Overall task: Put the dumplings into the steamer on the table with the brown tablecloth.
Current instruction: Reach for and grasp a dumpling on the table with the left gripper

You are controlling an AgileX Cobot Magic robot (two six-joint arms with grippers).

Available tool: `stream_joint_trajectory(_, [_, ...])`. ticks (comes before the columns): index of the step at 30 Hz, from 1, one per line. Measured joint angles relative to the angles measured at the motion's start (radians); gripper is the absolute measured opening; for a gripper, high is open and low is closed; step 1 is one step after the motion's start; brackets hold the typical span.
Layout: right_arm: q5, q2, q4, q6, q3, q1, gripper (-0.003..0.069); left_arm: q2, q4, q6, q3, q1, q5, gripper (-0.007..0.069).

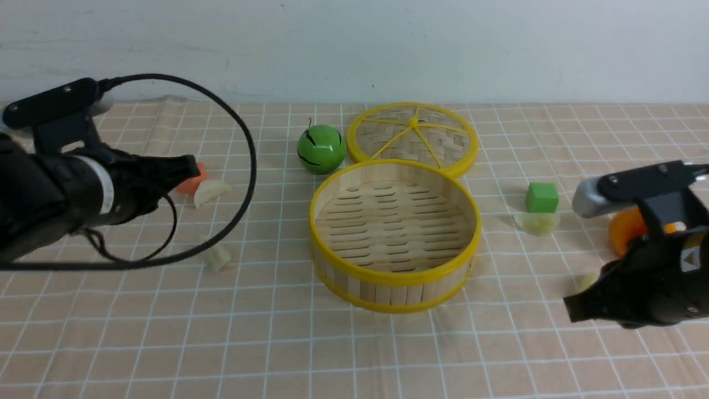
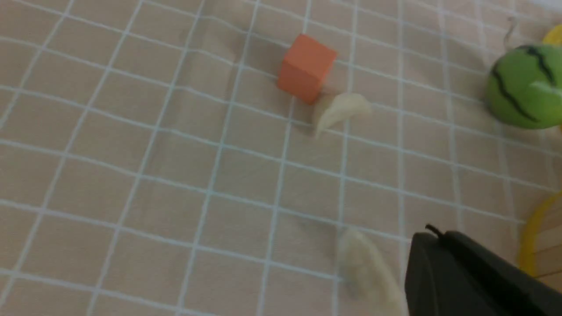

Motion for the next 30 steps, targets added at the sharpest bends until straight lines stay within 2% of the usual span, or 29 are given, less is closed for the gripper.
stream_joint_trajectory(1, [0.013, 0.017, 0.021, -0.023, 0.0, 0.001, -0.0014, 0.044, -0.077, 0.107, -0.048, 0.0, 0.077, -0.0013])
stream_joint_trajectory(2, [0.015, 0.019, 0.024, -0.027, 0.0, 0.001, -0.0014, 0.051, -0.09, 0.125, -0.055, 0.0, 0.089, -0.0013])
stream_joint_trajectory(4, [0.034, 0.035, 0.072, -0.075, 0.0, 0.001, -0.0014, 0.135, -0.279, 0.399, -0.15, 0.0, 0.244, -0.0013])
stream_joint_trajectory(5, [0.034, 0.036, 0.076, -0.078, 0.0, 0.001, -0.0014, 0.142, -0.294, 0.422, -0.157, 0.0, 0.254, -0.0013])
stream_joint_trajectory(6, [0.035, 0.036, 0.104, -0.106, 0.0, 0.001, -0.0014, 0.185, -0.411, 0.595, -0.215, 0.0, 0.322, -0.0013])
stream_joint_trajectory(7, [0.036, 0.036, 0.124, -0.127, 0.0, 0.001, -0.0014, 0.22, -0.474, 0.691, -0.252, 0.0, 0.351, -0.0013])
stream_joint_trajectory(8, [0.036, 0.036, 0.127, -0.127, 0.0, 0.001, -0.0014, 0.226, -0.486, 0.708, -0.26, 0.0, 0.356, -0.0013])
stream_joint_trajectory(9, [0.034, 0.036, 0.153, -0.152, 0.0, 0.001, -0.0014, 0.27, -0.572, 0.839, -0.336, 0.004, 0.388, -0.0013])
stream_joint_trajectory(10, [0.032, 0.036, 0.17, -0.163, 0.0, 0.001, -0.0014, 0.299, -0.612, 0.887, -0.385, 0.01, 0.399, -0.0013])
stream_joint_trajectory(11, [0.032, 0.036, 0.173, -0.166, 0.0, 0.001, -0.0014, 0.305, -0.612, 0.887, -0.385, 0.01, 0.399, -0.0013])
stream_joint_trajectory(13, [0.021, 0.036, 0.214, -0.188, 0.0, 0.001, -0.0013, 0.392, -0.701, 0.952, -0.551, 0.059, 0.43, -0.0013])
stream_joint_trajectory(15, [0.017, 0.036, 0.233, -0.192, 0.0, 0.001, -0.0013, 0.461, -0.736, 0.961, -0.651, 0.1, 0.452, -0.0013])
stream_joint_trajectory(20, [0.015, 0.038, 0.241, -0.197, 0.0, 0.001, -0.0011, 0.593, -0.748, 0.975, -0.834, 0.163, 0.501, -0.0004])
stream_joint_trajectory(22, [0.01, 0.038, 0.243, -0.198, 0.0, 0.001, -0.001, 0.651, -0.733, 0.992, -0.904, 0.168, 0.514, 0.0047])
stream_joint_trajectory(29, [0.002, 0.038, 0.244, -0.199, 0.0, 0.001, -0.001, 0.766, -0.692, 1.054, -0.946, 0.167, 0.506, 0.0349])
stream_joint_trajectory(30, [0.002, 0.038, 0.244, -0.199, 0.0, 0.001, -0.001, 0.779, -0.687, 1.054, -0.946, 0.167, 0.497, 0.0372])
